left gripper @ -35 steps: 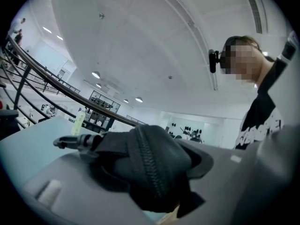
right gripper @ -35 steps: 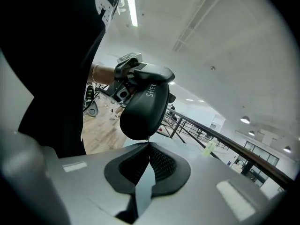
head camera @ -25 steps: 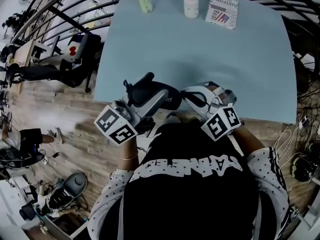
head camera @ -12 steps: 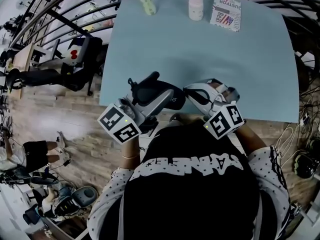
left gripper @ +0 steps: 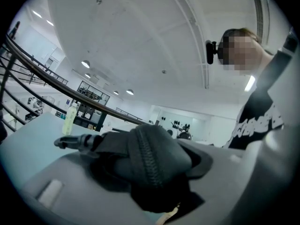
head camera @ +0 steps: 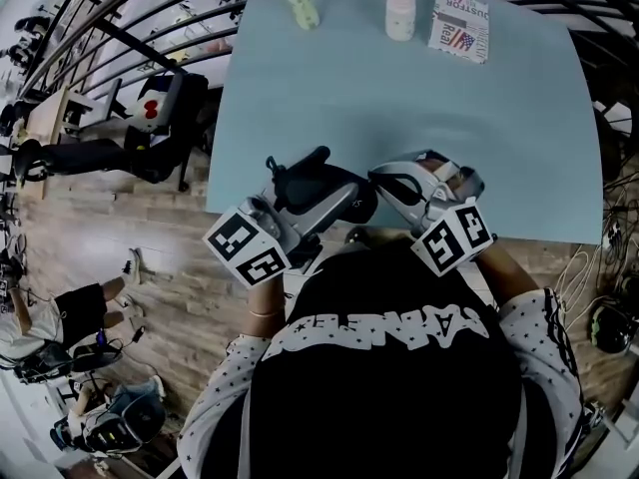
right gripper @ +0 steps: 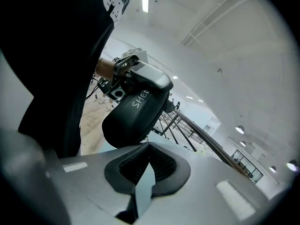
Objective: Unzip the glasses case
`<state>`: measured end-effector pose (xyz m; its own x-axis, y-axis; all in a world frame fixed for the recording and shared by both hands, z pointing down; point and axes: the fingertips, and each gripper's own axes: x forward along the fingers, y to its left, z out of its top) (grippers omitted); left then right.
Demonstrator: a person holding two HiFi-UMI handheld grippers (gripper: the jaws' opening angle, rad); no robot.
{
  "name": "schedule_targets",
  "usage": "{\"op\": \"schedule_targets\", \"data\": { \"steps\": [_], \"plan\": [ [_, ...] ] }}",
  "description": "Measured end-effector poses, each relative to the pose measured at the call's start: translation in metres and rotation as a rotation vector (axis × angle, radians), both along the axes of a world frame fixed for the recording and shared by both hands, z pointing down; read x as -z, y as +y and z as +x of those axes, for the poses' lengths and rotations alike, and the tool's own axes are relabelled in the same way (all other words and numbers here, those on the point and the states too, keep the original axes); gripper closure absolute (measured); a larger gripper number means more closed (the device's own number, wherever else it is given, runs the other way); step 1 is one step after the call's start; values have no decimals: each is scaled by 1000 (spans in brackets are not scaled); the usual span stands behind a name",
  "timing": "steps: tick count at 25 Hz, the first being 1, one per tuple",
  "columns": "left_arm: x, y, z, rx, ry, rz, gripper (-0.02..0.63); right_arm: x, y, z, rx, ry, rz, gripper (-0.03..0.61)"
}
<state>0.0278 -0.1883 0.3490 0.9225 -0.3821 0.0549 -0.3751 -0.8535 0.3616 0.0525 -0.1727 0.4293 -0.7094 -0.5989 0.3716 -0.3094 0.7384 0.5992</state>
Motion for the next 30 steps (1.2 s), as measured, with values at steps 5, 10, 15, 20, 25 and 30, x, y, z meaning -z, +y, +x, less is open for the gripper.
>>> {"op": "schedule_targets", "data": {
  "steps": [5,10,15,20,25,30],
  "plan": [
    [-3,0,-1,-20,-9,-1,614,2,-3,-5,11,2,8,572],
    [-7,4,-5,-28,-11,-11,614,7,-3,-14,26,5,22,572],
    [-9,9,-12,-35,-16,-20,614,11,0,-25,37,2,32,571],
    [-12,11,-15,-44,-16,-27,614,16,-1,-32,47,-1,48,571],
    [-16,13,-13,-59,-17,-40,614,22,-2,-36,52,-6,61,571],
    [-20,18,-11,-82,-17,-56,614,24,0,-39,61,-8,71,571]
  ]
}}
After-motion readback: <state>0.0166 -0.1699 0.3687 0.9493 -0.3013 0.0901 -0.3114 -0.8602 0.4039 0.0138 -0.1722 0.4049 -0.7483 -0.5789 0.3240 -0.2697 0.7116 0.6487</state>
